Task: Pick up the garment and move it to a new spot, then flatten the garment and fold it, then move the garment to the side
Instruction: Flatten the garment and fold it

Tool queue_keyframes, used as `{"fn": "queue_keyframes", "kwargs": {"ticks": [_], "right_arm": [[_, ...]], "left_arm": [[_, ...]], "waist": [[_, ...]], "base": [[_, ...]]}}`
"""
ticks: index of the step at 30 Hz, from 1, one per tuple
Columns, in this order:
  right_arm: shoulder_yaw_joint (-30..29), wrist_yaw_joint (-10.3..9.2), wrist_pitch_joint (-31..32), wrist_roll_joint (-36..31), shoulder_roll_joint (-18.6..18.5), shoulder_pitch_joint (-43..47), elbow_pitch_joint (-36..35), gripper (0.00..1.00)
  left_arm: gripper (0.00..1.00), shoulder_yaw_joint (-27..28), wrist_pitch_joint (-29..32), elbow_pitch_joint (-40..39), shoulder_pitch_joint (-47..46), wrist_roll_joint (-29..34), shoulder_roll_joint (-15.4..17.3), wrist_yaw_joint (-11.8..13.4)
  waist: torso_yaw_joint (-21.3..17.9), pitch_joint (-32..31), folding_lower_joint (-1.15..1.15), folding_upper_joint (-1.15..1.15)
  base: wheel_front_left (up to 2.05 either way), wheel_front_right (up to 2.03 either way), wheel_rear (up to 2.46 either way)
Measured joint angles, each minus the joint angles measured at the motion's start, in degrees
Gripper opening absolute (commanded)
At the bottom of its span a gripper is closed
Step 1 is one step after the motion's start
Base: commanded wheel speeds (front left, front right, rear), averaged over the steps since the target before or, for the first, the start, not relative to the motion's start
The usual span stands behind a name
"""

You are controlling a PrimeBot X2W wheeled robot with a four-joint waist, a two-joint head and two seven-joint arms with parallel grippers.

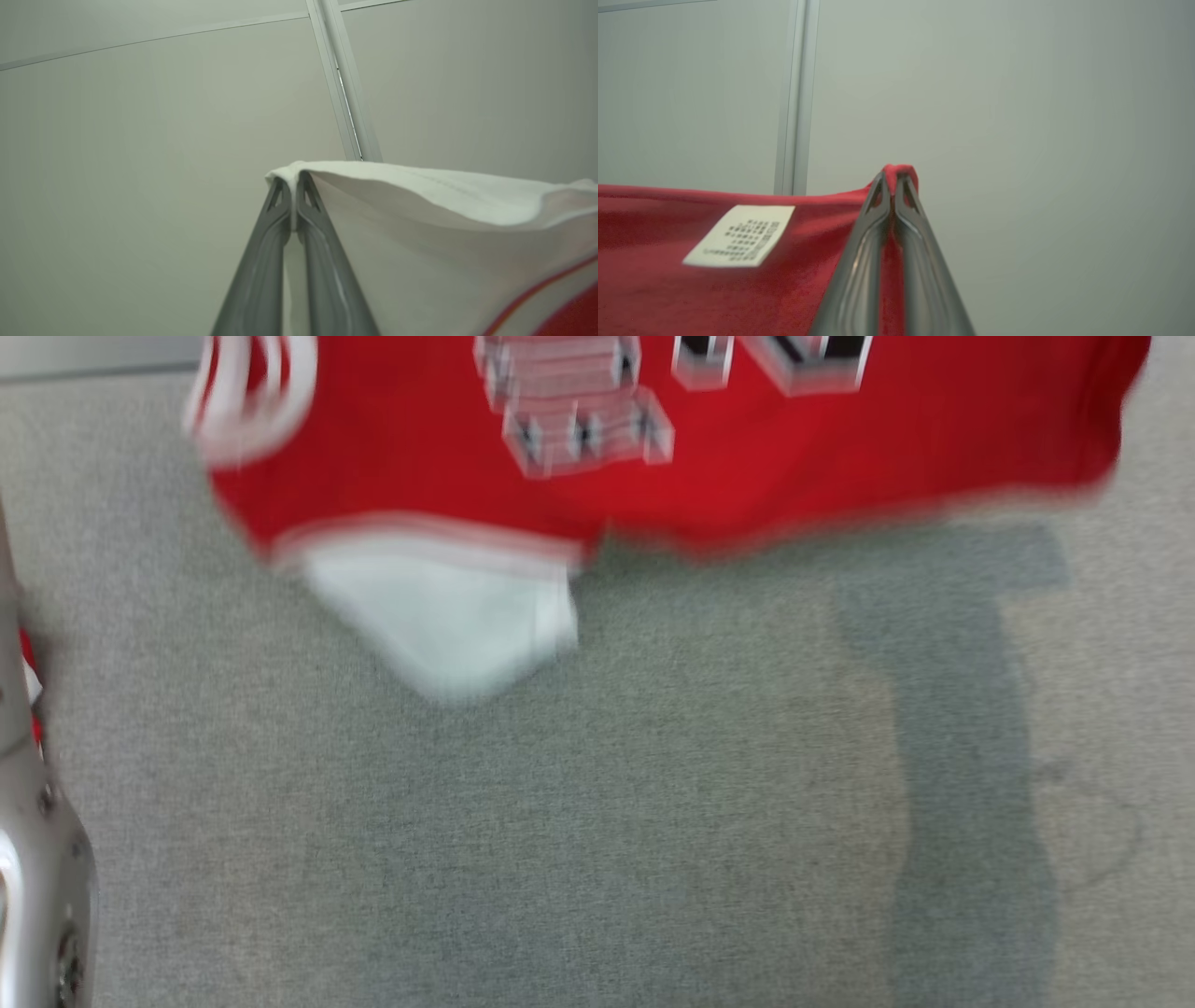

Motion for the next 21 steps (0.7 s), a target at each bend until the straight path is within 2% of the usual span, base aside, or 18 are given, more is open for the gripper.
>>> {"fn": "queue_keyframes", "kwargs": {"ticks": [5,10,15,21], "right_arm": [[-3.04,0.0,-4.3,-3.82,-0.01,-8.18,7.0,0.0],[-4.28,0.01,-5.52,-5.13,-0.18,-8.47,12.65,0.0],[-4.69,0.04,-5.99,-4.65,-0.25,-0.09,16.04,0.0],[-6.71,0.05,-6.03,-1.83,1.32,18.81,14.7,0.0]], "left_arm": [[0.0,0.05,-4.5,6.31,-7.65,0.31,-1.26,1.1],[0.0,0.09,-6.14,11.83,-6.17,-0.51,-2.54,1.31],[0.0,1.31,-6.5,14.44,5.86,-2.94,-5.31,1.62],[0.0,2.43,-6.58,11.2,26.98,-3.86,-9.62,2.01]], "waist": [[1.35,4.08,-0.02,-0.01],[2.1,7.38,-0.01,0.0],[3.08,8.94,-0.01,0.01],[3.53,7.83,-0.03,-0.01]], "base": [[0.0,0.0,0.0],[0.0,0.0,0.0],[0.0,0.0,0.0],[0.0,0.0,0.0]]}}
